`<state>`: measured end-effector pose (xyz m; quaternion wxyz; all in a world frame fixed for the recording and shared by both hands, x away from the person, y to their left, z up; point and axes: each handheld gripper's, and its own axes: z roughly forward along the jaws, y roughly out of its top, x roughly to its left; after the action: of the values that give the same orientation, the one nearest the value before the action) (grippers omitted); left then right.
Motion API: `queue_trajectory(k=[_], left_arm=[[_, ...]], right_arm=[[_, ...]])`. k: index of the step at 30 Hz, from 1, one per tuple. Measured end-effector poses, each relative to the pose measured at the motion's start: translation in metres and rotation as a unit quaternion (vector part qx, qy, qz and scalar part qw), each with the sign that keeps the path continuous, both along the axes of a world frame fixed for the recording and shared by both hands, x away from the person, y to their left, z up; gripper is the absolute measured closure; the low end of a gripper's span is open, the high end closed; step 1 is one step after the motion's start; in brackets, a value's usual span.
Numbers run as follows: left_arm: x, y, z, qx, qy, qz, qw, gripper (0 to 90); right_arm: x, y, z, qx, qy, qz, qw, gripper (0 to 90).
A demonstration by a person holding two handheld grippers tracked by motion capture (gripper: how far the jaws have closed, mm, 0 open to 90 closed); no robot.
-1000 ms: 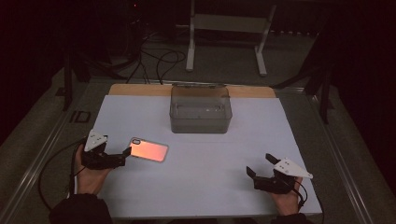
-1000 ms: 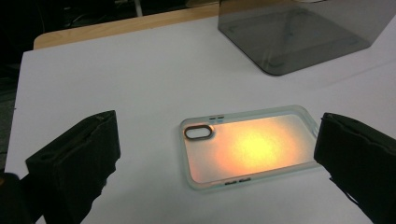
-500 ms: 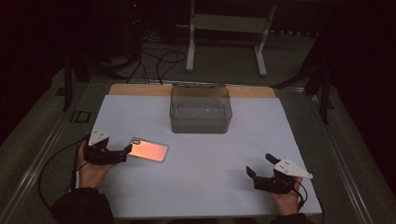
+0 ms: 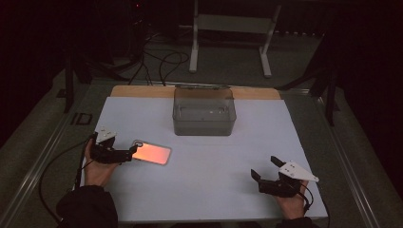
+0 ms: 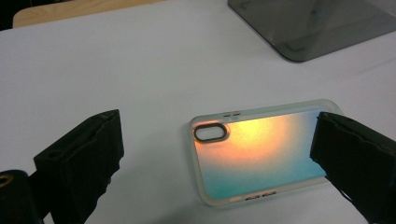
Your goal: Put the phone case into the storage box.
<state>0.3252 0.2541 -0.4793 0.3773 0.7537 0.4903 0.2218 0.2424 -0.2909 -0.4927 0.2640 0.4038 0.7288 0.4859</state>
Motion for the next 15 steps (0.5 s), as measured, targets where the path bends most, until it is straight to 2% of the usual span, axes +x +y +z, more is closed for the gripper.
queue_trajectory(k=[3, 12, 15], left_arm=[[0.002, 0.0, -0.001, 0.0, 0.006, 0.0, 1.0, 4.4], [0.012, 0.0, -0.011, 0.0, 0.042, 0.003, 0.9991, 9.6], [0.014, -0.002, -0.015, 0.01, 0.057, 0.005, 0.9983, 16.9]], right_arm=[[0.0, 0.0, 0.0, 0.0, 0.0, 0.0, 1.0, 8.0], [0.0, 0.0, 0.0, -0.001, -0.001, 0.001, 1.0, 8.0], [0.0, 0.0, 0.0, -0.001, -0.001, 0.001, 1.0, 8.0]])
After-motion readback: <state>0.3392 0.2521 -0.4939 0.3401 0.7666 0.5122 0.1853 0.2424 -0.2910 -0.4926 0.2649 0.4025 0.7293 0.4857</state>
